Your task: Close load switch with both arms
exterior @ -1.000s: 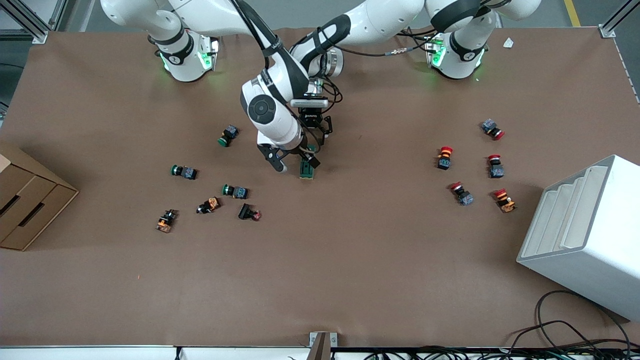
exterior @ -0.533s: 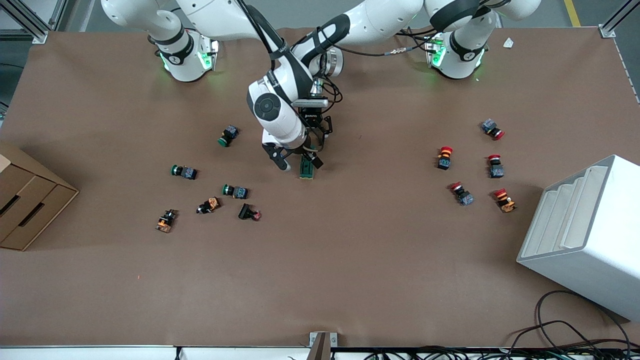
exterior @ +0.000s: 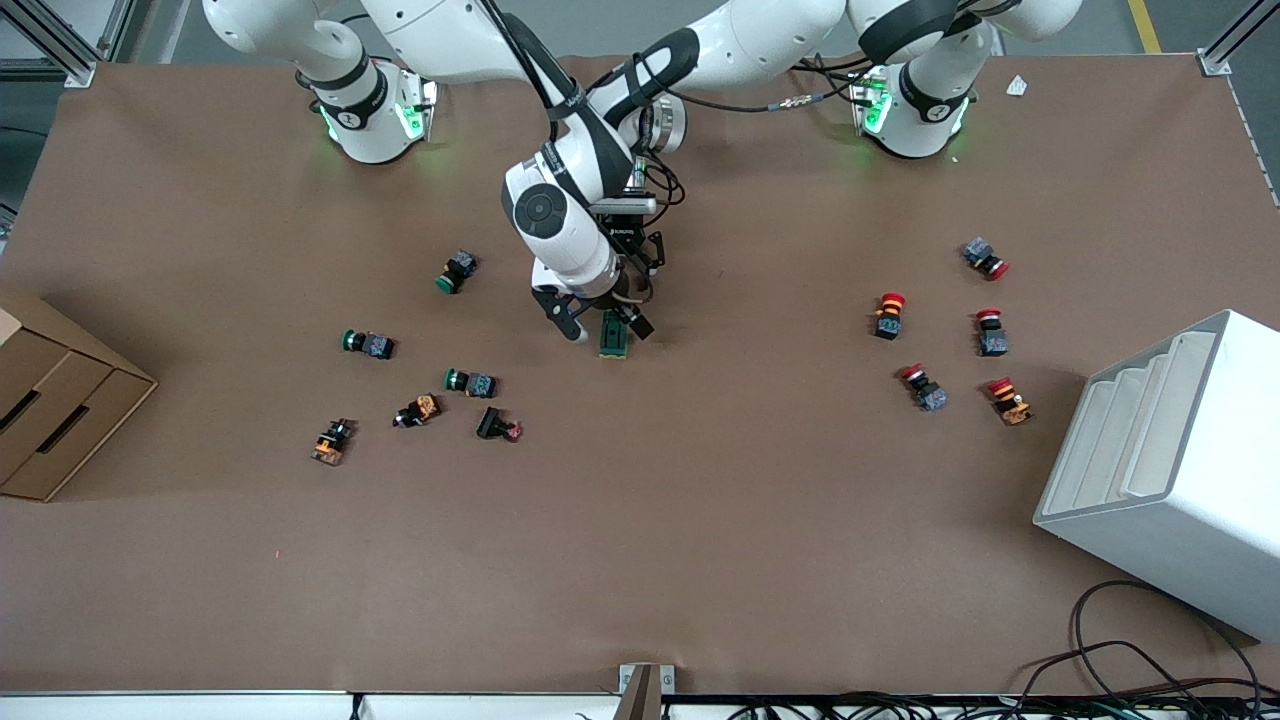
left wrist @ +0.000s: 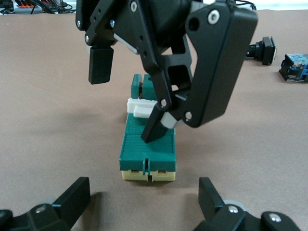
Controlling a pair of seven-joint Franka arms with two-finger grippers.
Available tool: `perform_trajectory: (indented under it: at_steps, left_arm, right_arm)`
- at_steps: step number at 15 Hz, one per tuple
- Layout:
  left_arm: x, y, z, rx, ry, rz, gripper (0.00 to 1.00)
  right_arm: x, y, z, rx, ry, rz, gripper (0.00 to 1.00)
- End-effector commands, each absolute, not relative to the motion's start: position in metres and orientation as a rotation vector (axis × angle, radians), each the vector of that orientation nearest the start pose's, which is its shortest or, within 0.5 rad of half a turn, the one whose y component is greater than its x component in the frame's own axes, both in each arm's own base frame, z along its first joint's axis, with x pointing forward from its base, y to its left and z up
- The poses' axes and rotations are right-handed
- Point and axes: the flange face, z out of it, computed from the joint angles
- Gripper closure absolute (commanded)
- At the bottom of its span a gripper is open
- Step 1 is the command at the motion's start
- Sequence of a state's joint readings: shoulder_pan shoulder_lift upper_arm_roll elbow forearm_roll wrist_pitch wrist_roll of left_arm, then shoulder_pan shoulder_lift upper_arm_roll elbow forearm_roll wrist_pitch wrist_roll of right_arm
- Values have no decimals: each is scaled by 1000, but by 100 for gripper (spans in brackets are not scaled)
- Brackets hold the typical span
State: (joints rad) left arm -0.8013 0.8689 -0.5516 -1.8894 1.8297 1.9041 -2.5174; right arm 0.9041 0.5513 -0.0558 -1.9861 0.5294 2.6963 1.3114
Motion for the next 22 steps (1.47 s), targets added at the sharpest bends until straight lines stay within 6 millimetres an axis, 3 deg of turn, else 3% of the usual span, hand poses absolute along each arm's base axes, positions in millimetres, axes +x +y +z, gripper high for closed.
perform_trajectory:
  at_steps: [1,6,12,16,22]
  left_arm:
    - [196,-559,64,-2773,59,-1502,1]
    - [197,-559,64,-2773,57,-1502,1]
    - [201,-559,65,-2770,49,-1502,1]
    - [201,-558,65,-2769,49,-1502,1]
    - [203,-559,66,-2768,45,-1505,1]
  right_arm:
    - [448,452,210,-2523,1298,166,0]
    - [473,455,236,-2512,1305,225,0]
    - [494,444,244,-2489,1313,202,0]
    - [500,439,244,-2495,1297,191,0]
    - [507,445,215,-2513,1313,194,0]
